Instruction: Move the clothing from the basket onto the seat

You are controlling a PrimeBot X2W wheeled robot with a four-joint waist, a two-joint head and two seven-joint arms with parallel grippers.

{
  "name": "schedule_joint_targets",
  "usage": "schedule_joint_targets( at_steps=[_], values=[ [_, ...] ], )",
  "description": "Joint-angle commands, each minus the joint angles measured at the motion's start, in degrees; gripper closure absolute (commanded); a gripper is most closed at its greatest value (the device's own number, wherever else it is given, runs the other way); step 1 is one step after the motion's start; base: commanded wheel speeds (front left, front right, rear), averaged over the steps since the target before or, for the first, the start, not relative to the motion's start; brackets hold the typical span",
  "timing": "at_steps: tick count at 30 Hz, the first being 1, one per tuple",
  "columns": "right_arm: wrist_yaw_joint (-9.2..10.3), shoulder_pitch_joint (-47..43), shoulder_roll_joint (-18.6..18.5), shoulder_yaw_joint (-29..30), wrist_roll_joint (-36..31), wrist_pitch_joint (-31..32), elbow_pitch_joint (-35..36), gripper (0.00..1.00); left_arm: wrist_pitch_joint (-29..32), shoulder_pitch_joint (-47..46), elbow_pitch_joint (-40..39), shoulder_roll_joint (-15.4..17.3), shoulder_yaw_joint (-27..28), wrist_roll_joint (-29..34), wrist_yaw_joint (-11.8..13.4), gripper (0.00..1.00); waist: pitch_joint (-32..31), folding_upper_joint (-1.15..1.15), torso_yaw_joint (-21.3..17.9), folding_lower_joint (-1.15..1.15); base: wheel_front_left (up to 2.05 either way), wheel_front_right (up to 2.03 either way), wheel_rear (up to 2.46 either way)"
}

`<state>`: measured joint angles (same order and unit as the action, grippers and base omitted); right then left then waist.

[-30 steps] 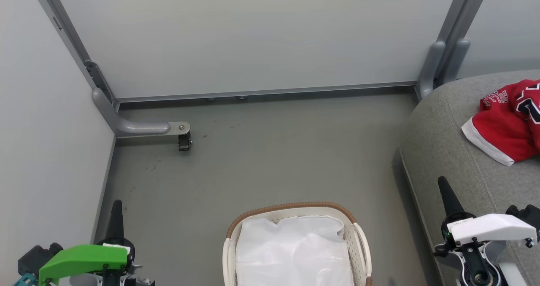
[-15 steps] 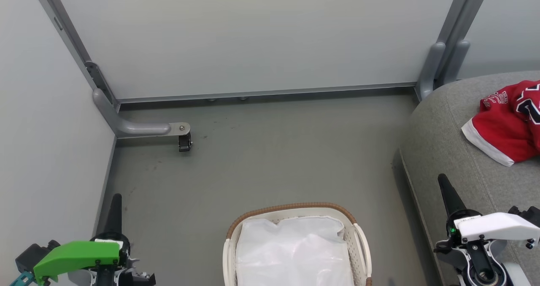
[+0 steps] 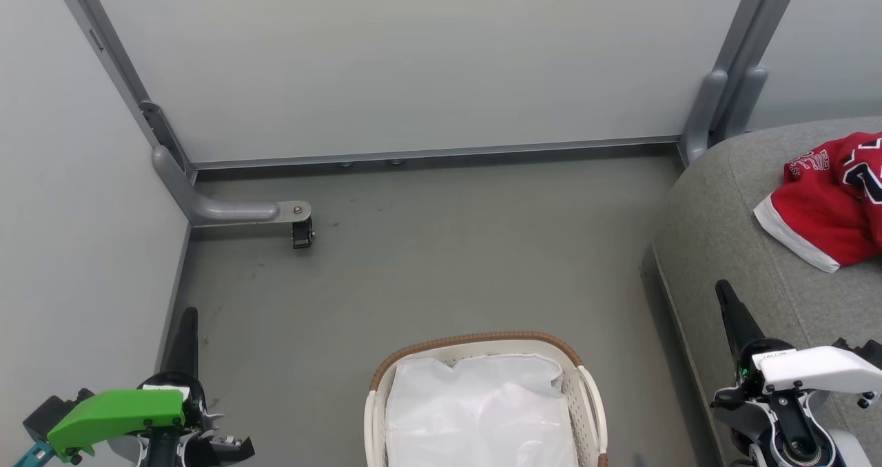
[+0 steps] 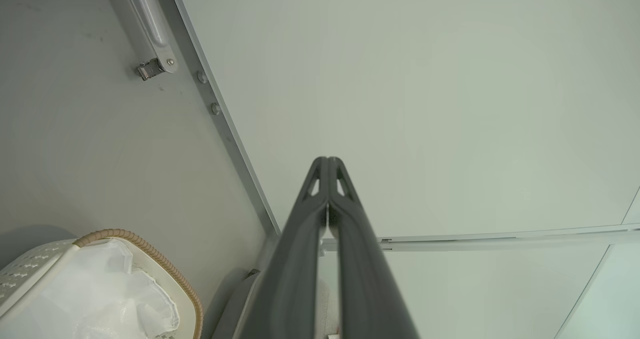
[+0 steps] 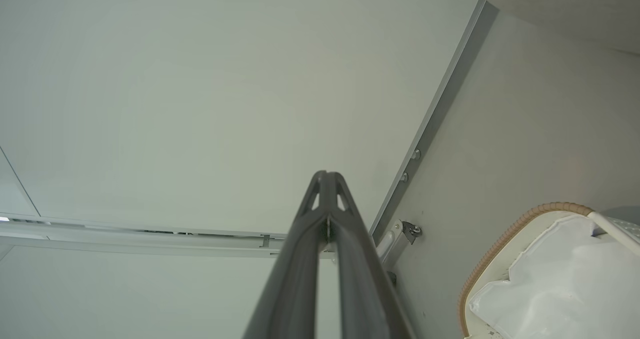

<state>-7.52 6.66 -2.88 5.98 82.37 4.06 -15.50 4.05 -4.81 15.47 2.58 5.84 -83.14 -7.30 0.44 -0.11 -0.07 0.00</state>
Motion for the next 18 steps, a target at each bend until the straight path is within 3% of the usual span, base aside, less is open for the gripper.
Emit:
schedule_joint_targets(
  at_steps=[1, 18],
  values=[
    [0.05, -0.43, -0.17, 0.22, 1.42, 0.41, 0.52, 1.00, 0.43, -1.38, -0.45, 0.46, 0.33, -1.33, -0.25, 1.00, -0.02, 0.09, 0.01, 0.00, 0.00, 0.00, 0.00],
    [0.06, -0.64, -0.08, 0.59, 8.41, 2.18, 1.43, 1.00, 2.21, -1.72, -1.38, 0.49, 0.72, -7.79, -0.31, 1.00, -0.20, 0.10, 0.06, 0.00, 0.00, 0.00, 0.00]
  ],
)
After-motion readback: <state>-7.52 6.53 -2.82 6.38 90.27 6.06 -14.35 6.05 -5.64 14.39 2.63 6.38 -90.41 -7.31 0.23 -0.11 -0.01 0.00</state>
